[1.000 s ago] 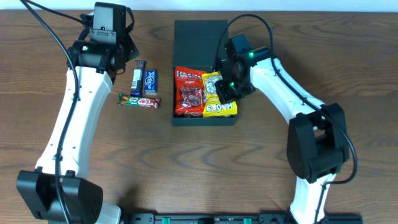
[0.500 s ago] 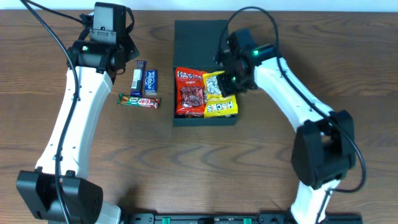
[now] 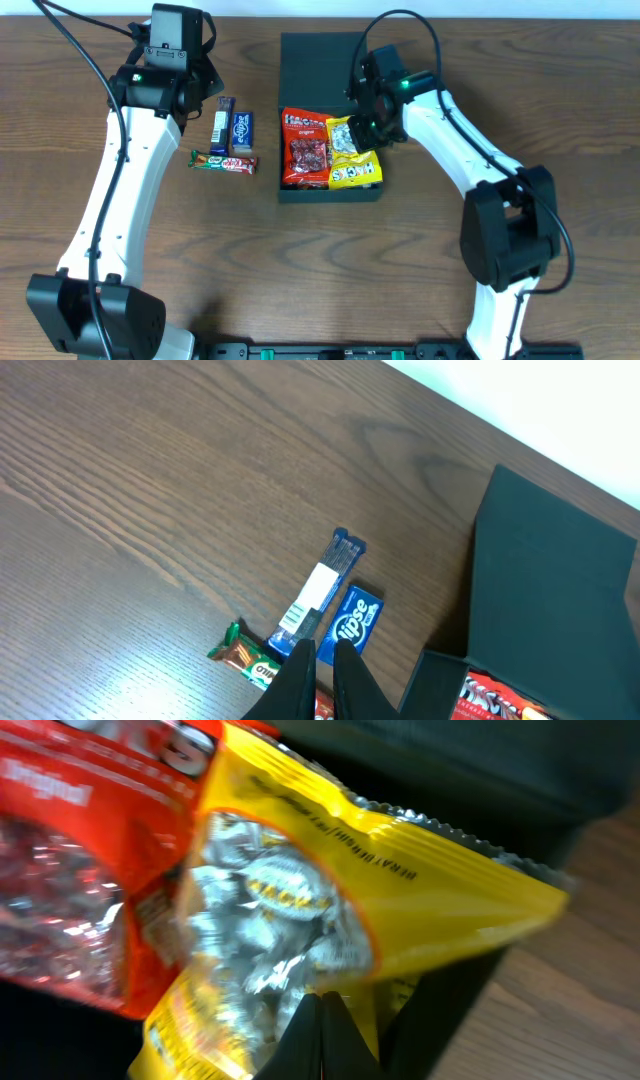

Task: Pack container
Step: 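Press the yellow bag down into the box with the right gripper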

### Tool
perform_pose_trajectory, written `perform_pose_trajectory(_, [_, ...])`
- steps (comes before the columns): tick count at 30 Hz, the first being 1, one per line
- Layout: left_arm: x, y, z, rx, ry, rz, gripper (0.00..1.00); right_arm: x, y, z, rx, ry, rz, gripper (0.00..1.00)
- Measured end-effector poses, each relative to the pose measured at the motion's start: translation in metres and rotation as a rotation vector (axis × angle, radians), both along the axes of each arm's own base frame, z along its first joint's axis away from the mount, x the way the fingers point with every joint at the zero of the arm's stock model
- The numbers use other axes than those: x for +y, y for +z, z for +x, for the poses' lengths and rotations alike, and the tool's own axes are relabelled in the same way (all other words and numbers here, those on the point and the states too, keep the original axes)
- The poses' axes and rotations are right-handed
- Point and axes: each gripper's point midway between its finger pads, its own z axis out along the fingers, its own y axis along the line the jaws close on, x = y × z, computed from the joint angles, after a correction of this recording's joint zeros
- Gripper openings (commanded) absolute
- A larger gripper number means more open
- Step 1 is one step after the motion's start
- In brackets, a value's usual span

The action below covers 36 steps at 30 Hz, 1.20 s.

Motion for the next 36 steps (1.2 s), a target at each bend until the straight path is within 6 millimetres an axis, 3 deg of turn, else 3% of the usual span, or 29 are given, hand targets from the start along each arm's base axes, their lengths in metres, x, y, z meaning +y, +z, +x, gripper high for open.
perform_pose_trajectory(12, [0.0,0.0,0.0,0.0,0.0,0.0,0.12,0.0,-0.008,-0.001,0.034,-0.07,0.004,0.02])
perform_pose_trajectory(22, [0.0,0.0,0.0,-0.001,0.0,0.0,0.12,-0.015,-0.007,-0.036,0.209,-0.188,-0.063,0.02])
perform_pose_trajectory(28, [0.0,0.0,0.0,-0.001,0.0,0.0,0.12,-0.012,-0.009,-0.037,0.192,-0.187,-0.102,0.02])
perform_pose_trajectory(32, [0.0,0.0,0.0,0.0,0.0,0.0,0.12,-0.013,-0.002,-0.039,0.205,-0.182,-0.137,0.01])
perform_pose_trajectory(36, [0.0,0.0,0.0,-0.001,0.0,0.0,0.1,-0.011,0.021,-0.035,0.201,-0.182,-0.14,0.02])
